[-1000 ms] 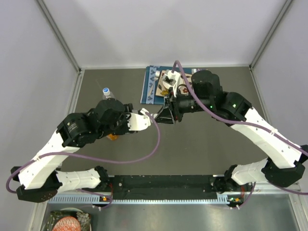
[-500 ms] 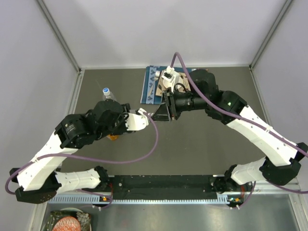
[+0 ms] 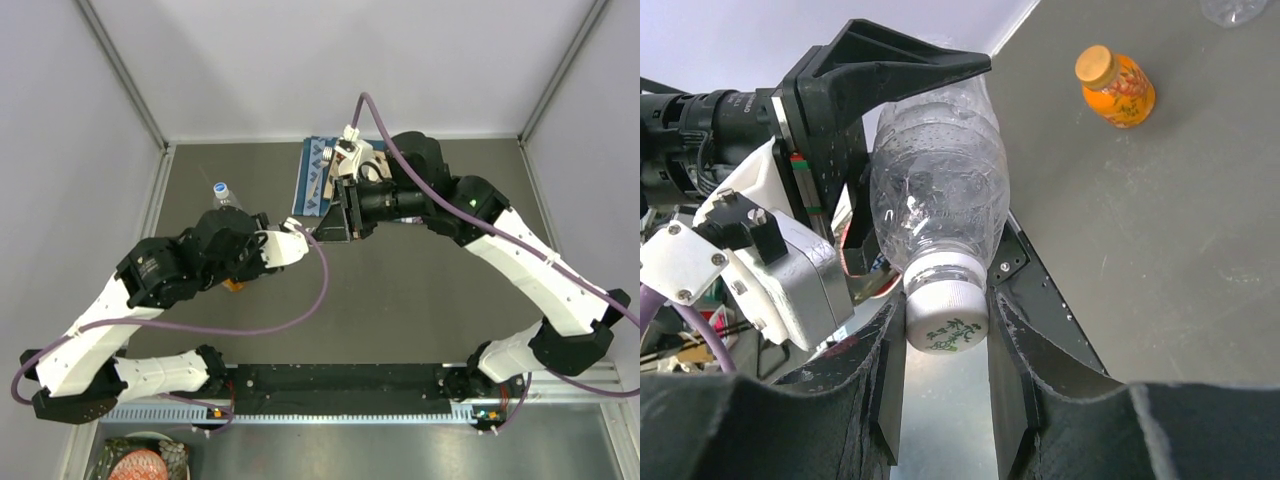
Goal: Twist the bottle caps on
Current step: Screw the bottle cap onto the plastic bottle.
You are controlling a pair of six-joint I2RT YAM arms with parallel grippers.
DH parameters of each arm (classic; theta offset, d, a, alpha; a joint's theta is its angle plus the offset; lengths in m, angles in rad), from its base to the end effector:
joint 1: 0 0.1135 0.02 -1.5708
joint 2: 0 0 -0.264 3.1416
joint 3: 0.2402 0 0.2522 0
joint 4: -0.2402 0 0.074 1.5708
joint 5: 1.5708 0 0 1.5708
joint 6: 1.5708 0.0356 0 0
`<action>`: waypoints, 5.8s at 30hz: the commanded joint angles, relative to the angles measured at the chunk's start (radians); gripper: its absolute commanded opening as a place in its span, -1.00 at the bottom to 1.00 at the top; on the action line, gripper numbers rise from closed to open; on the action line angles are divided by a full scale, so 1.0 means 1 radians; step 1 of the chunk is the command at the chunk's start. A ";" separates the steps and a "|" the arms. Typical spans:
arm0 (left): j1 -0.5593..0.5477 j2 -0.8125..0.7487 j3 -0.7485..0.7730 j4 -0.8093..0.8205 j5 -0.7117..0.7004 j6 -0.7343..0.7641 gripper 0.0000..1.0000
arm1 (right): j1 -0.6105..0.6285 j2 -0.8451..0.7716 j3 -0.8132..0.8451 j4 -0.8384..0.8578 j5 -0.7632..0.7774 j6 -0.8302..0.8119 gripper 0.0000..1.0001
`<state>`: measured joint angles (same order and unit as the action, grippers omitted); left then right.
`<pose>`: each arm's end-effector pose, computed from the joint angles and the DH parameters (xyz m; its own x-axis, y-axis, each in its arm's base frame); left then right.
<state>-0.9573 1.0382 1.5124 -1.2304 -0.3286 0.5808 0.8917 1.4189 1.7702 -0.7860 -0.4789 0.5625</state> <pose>0.0985 -0.1200 0.4323 0.0202 0.8734 -0.4867 0.7508 0.3082 0.5843 0.1664 0.2322 0.4706 -0.7321 -0.1534 -0.6638 -0.6652 0.3712 0.6479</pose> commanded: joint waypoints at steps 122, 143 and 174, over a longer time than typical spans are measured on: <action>0.114 -0.110 -0.469 1.313 1.248 -0.719 -0.68 | -0.083 0.063 -0.043 1.536 -0.900 0.350 0.32; 0.129 -0.121 -0.477 1.295 1.208 -0.714 -0.70 | -0.073 0.068 -0.051 1.513 -0.899 0.355 -0.18; 0.158 -0.164 -0.497 1.180 0.901 -0.576 -0.68 | -0.086 -0.032 -0.051 0.913 -0.831 0.017 -0.74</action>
<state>-0.8227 0.8867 1.0187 -0.0914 0.7143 0.0143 0.8017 1.4326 1.7325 0.2100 -1.3224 0.6033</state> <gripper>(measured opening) 0.589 0.345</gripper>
